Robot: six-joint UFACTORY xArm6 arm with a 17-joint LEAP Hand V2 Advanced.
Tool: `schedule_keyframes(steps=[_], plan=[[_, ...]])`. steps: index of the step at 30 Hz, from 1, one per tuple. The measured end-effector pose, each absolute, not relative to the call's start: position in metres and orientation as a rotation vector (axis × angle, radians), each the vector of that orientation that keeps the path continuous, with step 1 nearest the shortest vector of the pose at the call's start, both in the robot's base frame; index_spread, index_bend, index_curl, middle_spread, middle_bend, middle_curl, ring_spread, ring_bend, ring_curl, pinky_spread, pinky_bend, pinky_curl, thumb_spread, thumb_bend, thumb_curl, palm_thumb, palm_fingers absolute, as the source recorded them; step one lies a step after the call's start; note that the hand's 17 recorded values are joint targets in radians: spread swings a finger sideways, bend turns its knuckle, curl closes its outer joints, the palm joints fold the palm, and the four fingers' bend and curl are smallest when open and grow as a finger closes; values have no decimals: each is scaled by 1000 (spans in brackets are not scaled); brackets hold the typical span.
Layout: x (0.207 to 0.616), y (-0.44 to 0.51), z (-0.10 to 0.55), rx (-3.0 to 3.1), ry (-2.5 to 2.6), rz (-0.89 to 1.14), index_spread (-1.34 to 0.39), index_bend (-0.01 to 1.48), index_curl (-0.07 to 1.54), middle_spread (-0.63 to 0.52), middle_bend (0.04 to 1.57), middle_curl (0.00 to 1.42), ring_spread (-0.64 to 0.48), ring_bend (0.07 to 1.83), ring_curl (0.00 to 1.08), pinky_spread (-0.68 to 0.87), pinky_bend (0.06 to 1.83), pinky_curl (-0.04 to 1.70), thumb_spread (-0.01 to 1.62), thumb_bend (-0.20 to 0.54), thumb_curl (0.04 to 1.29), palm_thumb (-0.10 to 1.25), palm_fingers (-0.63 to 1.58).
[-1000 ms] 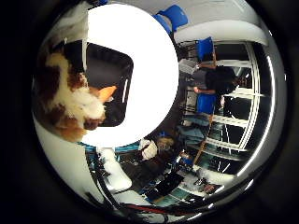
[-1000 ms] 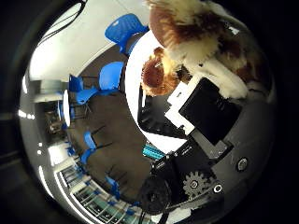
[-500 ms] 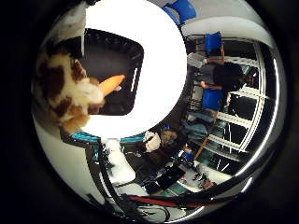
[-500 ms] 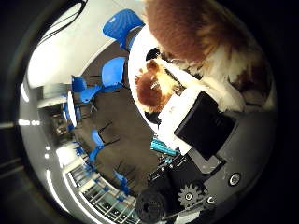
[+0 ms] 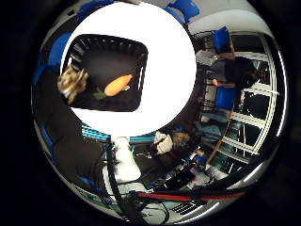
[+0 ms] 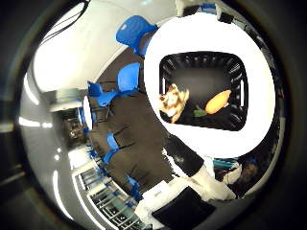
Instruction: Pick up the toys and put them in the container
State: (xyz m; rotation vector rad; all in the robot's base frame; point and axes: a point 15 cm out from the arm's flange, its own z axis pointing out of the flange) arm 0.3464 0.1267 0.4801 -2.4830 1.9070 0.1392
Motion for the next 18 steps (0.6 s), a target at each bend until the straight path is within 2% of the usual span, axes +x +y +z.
schedule_keyframes(steps=[8,18], plan=[[327,87,487,-2409,1952,105,-418,168,336,12,266,330,206,409,236,473,401,348,1199,-16,291,618,152],[302,41,500,-2332,2003,59,-411,173,313,-10,244,332,200,358,220,474,319,300,1197,-16,288,623,253]])
